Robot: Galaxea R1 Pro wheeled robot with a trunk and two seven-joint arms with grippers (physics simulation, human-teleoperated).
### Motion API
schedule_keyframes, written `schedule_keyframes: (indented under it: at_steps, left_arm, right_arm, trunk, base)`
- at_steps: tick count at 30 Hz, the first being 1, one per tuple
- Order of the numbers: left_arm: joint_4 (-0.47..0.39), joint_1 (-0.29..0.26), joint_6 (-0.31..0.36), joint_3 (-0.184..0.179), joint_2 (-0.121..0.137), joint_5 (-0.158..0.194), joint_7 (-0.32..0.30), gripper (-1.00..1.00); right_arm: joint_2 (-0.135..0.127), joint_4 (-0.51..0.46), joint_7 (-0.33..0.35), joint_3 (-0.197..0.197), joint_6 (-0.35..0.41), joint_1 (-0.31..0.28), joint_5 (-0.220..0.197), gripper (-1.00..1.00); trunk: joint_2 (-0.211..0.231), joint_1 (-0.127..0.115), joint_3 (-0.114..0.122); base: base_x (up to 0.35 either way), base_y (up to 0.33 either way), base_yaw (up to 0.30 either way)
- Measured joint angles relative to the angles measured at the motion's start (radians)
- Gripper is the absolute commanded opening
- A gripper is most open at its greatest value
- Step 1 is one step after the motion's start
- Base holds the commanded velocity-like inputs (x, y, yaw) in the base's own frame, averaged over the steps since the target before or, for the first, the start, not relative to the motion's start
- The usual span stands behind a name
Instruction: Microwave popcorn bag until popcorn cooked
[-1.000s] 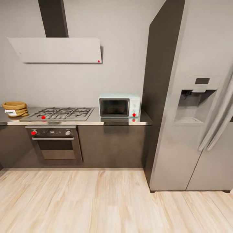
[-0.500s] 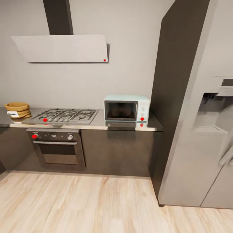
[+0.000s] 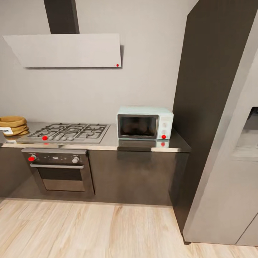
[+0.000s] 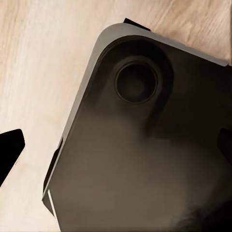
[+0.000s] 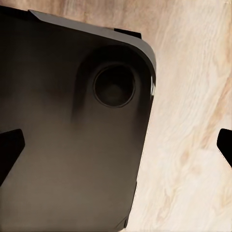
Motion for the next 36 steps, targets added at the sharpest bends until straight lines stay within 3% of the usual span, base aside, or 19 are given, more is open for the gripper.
schedule_keyframes:
  at_steps: [9, 25, 26, 27, 28, 29, 30, 32, 33, 35, 36]
  left_arm:
    - [0.000, 0.000, -0.007, 0.000, 0.000, 0.000, 0.000, 1.00]
    - [0.000, 0.000, -0.010, 0.002, -0.001, 0.005, 0.001, 1.00]
    - [0.000, 0.000, -0.010, 0.002, -0.003, 0.005, 0.001, 1.00]
    - [0.000, 0.000, -0.010, 0.002, -0.003, 0.005, 0.001, 1.00]
    - [0.000, 0.000, -0.010, 0.002, -0.004, 0.005, 0.001, 1.00]
    - [0.000, 0.000, -0.010, 0.002, -0.004, 0.005, 0.001, 1.00]
    - [0.000, 0.000, -0.011, 0.002, -0.004, 0.005, 0.001, 1.00]
    - [0.000, 0.000, -0.010, 0.003, -0.004, 0.005, 0.001, 1.00]
    - [0.000, 0.000, -0.011, 0.003, -0.005, 0.005, 0.000, 1.00]
    - [0.000, 0.000, -0.011, 0.003, -0.005, 0.005, 0.000, 1.00]
    - [0.000, 0.000, -0.011, 0.003, -0.005, 0.005, 0.000, 1.00]
  right_arm:
    - [0.000, 0.000, 0.000, 0.001, 0.001, 0.000, 0.001, 1.00]
    - [0.004, 0.000, 0.007, 0.005, 0.010, 0.000, 0.005, 1.00]
    - [-0.004, -0.069, 0.012, 0.001, 0.038, -0.003, 0.018, 1.00]
    - [-0.003, -0.223, 0.016, 0.000, 0.100, -0.004, 0.016, 1.00]
    - [0.003, -0.431, 0.028, 0.000, 0.285, -0.013, 0.010, 1.00]
    - [0.015, -0.663, 0.035, 0.000, 0.418, -0.032, 0.007, 1.00]
    - [0.029, -0.849, 0.038, 0.001, 0.501, -0.066, 0.007, 1.00]
    - [0.089, -0.987, 0.042, 0.001, 0.696, -0.194, 0.004, 1.00]
    - [0.133, -1.037, 0.041, 0.000, 0.822, -0.282, 0.002, 1.00]
    - [0.184, -1.074, 0.041, -0.002, 1.012, -0.478, 0.002, 1.00]
    - [0.191, -1.082, 0.041, -0.003, 1.068, -0.553, 0.001, 1.00]
  trunk:
    - [0.000, 0.000, 0.000]
    - [0.000, 0.001, 0.000]
    - [0.000, 0.001, 0.000]
    - [0.000, 0.001, 0.000]
    - [0.000, 0.001, 0.000]
    - [0.000, 0.001, 0.000]
    - [0.000, 0.001, 0.000]
    - [0.000, 0.001, 0.000]
    - [0.000, 0.001, 0.000]
    - [0.000, 0.001, 0.000]
    - [0.000, 0.001, 0.000]
  base:
    - [0.298, 0.106, -0.174]
    - [0.014, 0.002, -0.004]
    - [0.000, 0.000, 0.000]
    - [0.000, 0.000, 0.000]
    - [0.000, 0.000, 0.000]
    - [0.000, 0.000, 0.000]
    - [0.000, 0.000, 0.000]
    - [0.000, 0.000, 0.000]
    - [0.000, 0.000, 0.000]
    - [0.000, 0.000, 0.000]
    - [0.000, 0.000, 0.000]
